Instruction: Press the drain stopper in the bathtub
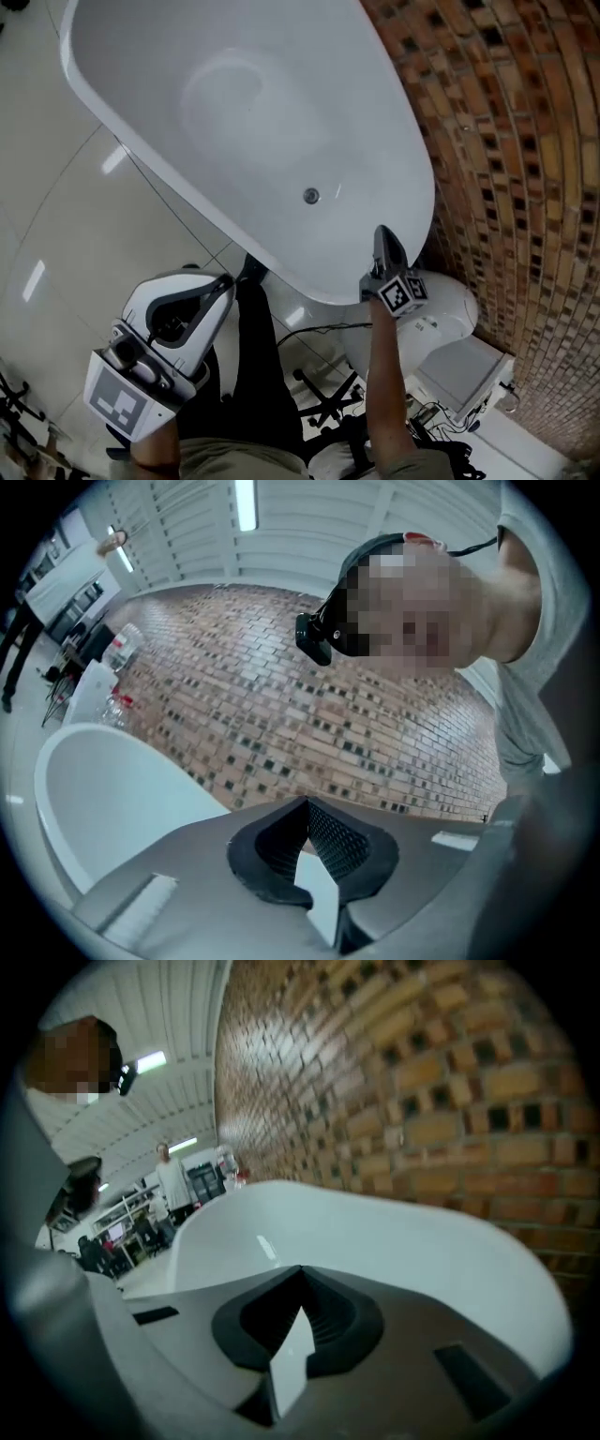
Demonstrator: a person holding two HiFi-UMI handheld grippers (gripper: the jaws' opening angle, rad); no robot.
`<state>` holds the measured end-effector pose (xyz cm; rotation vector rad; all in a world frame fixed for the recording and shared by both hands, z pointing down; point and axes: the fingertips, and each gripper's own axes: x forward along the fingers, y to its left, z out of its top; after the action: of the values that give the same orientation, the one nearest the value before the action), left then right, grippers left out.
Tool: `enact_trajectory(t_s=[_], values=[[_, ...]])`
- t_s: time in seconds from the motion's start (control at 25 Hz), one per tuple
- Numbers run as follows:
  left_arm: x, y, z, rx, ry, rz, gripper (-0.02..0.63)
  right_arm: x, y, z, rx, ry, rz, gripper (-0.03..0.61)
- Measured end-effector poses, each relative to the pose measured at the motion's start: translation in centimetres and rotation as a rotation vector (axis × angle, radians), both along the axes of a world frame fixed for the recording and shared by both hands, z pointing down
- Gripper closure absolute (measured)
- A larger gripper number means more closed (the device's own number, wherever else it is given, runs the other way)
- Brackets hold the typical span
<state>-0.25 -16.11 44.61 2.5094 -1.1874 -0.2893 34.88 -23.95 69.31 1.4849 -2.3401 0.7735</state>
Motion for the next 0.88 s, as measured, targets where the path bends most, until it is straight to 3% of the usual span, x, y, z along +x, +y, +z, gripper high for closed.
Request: enact_trajectory(t_s=[0.16,0.36,0.64,0.76,0.88], values=[[-3.2,1.6,-11.1,0.184,0.027,0.042,0.612,-0.7,10.2,-19.5,0.222,-0.125,0.144,0.565],[-4.1,7.8,-23.3,0.296,0.052,0.119,0.612,-7.0,21.3,-38.3,0.452,-0.155,0.087,0.565],[-5.0,15.7,-35.5,0.468,0.076,0.154,0.612,-14.9,31.3,-55.7,0.833,-0.074,-0.097,0.565],[-5.2,19.5,-40.3,0.559,0.04,0.157,0.612,-16.9,36.1,-60.7,0.983,-0.015,-0.154,0.565],[-3.9,23.9,-43.8,0.621,0.043,0.178,0.612,-17.7,41.2,-63.9,1.069,0.012,-0.178,0.565]])
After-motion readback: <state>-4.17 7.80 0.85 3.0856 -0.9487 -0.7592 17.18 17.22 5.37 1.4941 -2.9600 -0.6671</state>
